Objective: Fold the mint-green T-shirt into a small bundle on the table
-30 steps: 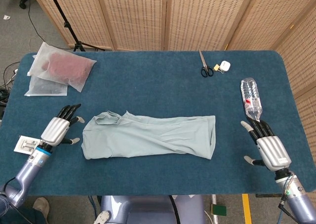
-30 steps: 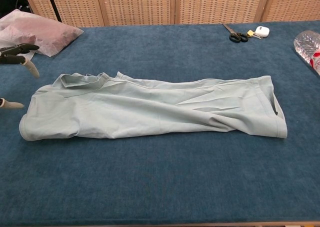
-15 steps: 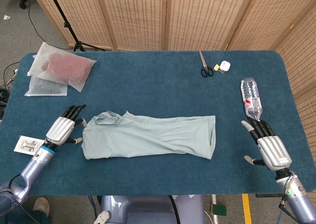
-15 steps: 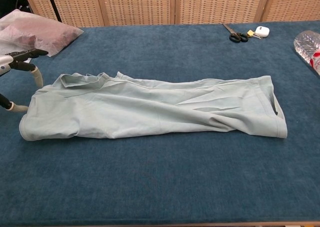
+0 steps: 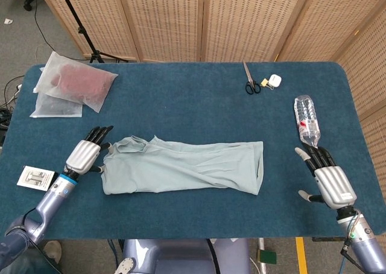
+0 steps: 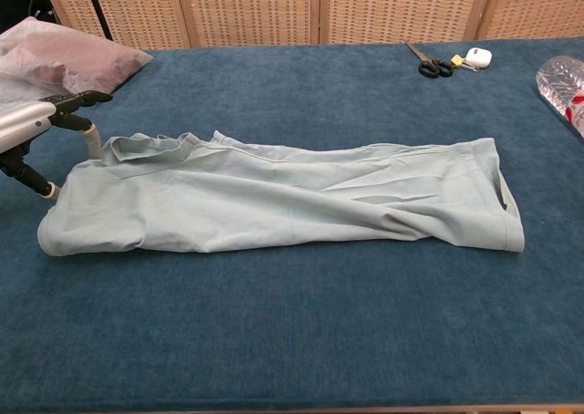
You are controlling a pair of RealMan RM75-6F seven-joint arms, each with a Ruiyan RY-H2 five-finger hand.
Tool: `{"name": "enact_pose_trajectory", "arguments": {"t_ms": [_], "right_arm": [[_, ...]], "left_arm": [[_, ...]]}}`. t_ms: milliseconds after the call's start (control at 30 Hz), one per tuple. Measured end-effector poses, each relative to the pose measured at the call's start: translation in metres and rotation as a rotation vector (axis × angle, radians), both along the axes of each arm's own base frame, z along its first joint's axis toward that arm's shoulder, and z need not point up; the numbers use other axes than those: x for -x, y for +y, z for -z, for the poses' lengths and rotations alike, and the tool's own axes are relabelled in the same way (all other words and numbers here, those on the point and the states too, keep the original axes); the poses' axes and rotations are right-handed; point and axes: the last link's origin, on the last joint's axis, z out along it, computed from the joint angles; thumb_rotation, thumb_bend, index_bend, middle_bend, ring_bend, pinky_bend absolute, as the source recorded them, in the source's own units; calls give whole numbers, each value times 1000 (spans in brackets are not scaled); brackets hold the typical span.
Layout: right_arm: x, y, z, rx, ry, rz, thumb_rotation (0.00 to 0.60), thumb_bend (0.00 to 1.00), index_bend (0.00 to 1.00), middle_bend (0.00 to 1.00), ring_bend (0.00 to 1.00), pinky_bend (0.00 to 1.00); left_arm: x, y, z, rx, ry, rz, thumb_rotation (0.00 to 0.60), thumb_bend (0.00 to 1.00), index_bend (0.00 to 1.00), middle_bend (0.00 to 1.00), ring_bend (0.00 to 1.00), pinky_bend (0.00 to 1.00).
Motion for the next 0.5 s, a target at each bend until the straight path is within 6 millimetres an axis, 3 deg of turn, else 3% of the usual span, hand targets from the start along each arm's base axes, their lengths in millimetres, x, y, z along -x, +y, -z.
{"name": "enact_pose_trajectory", "arguments": {"t_ms": [500], "right_arm": [[0,0,-1,5,-3,-1,600,28,0,0,0,0]], "left_arm": [[-7,4,11,14,42,10,600,255,515,0,0,0]]}}
